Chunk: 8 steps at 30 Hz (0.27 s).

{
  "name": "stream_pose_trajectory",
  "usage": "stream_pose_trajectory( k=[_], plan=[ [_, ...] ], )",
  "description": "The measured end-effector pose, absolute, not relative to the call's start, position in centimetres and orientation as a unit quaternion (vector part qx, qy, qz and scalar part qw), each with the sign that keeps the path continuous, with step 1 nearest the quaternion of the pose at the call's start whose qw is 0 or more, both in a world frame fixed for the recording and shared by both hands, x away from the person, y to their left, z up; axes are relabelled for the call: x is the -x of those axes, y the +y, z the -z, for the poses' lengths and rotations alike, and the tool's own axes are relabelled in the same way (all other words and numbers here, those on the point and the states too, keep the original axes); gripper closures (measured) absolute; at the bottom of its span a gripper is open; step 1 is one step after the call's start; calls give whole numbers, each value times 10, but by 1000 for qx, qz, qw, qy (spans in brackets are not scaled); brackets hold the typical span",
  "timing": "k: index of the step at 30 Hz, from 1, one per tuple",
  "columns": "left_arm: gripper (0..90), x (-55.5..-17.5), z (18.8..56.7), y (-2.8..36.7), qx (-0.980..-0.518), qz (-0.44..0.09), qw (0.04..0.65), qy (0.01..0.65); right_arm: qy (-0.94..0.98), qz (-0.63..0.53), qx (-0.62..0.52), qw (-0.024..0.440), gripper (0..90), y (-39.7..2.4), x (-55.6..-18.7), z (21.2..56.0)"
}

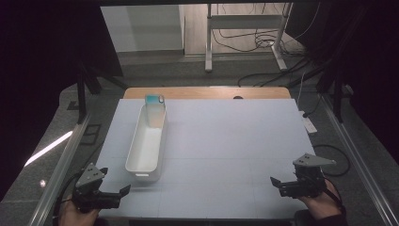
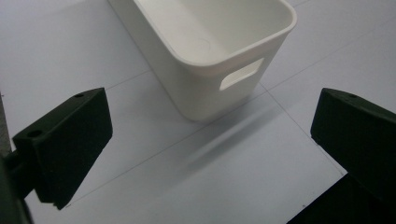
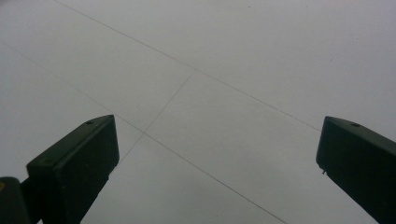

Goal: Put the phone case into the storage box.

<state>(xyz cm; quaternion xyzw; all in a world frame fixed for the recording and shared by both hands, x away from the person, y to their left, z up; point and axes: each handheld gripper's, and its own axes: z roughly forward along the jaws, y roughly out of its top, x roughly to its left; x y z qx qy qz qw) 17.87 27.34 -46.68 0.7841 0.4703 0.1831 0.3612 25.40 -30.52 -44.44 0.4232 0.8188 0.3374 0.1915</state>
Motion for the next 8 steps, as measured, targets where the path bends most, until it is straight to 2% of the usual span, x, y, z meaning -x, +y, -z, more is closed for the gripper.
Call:
stream_pose_trajectory(
  k=[8],
  plan=[
    [0,-179,467,274,-782,-179,366,471,820,-336,-422,193,0,-305,-254,445]
  ],
)
